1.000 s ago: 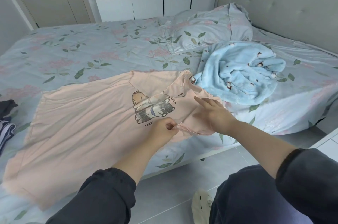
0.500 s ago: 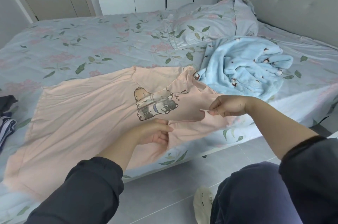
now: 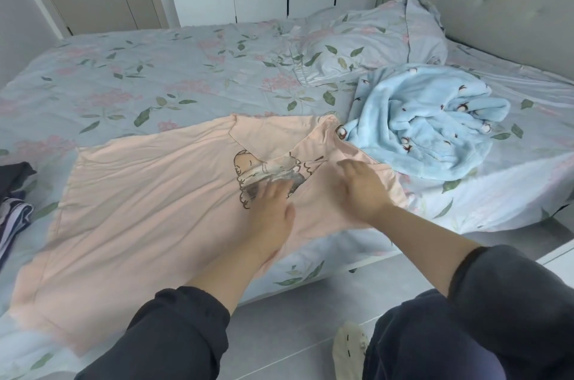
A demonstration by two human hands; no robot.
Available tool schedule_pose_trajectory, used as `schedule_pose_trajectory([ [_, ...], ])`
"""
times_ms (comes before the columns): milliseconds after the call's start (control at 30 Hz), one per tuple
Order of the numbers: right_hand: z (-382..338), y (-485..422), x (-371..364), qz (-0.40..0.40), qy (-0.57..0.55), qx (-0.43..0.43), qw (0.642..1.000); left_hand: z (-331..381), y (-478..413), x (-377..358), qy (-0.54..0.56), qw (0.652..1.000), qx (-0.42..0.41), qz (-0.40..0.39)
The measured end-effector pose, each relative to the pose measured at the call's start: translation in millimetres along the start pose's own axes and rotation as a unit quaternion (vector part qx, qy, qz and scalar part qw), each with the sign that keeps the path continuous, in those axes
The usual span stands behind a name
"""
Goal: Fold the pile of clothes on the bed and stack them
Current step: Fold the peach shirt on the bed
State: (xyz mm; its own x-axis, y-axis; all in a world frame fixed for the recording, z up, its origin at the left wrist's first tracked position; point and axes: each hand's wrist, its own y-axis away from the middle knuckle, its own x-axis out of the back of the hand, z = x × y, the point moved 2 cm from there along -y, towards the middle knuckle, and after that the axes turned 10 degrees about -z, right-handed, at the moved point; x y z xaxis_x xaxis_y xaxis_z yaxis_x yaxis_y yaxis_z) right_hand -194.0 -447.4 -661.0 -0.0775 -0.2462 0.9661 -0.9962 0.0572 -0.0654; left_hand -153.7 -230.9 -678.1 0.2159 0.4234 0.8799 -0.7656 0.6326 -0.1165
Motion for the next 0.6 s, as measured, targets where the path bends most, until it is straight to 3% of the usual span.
schedule_pose_trajectory([
  [67, 1, 18, -22, -0.115, 0.082, 0.091, 0.986, -3, 3, -15, -0.145, 0.979, -0.086, -0.118],
  [133, 23, 24, -32, -0.156, 0.098, -0.007, 0.983, -14, 5, -26, -0.196, 0.96, -0.084, -0.182],
  [200, 45, 21, -25, -0.128, 0.074, -0.141, 0.979, -19, 6, -27, -0.192, 0.962, -0.075, -0.176],
  [333, 60, 16, -12, -0.026, 0.038, -0.212, 0.976, -18, 5, -29, -0.19, 0.966, -0.073, -0.159],
  [400, 65, 14, -5, 0.02, -0.038, -0.317, 0.947, -18, 6, -29, -0.188, 0.967, -0.066, -0.159],
  [467, 69, 11, 1, 0.011, -0.101, -0.405, 0.909, -19, 6, -29, -0.182, 0.968, -0.064, -0.161],
  [600, 72, 1, 14, -0.02, -0.26, -0.464, 0.847, -17, 3, -25, -0.158, 0.966, -0.07, -0.192],
])
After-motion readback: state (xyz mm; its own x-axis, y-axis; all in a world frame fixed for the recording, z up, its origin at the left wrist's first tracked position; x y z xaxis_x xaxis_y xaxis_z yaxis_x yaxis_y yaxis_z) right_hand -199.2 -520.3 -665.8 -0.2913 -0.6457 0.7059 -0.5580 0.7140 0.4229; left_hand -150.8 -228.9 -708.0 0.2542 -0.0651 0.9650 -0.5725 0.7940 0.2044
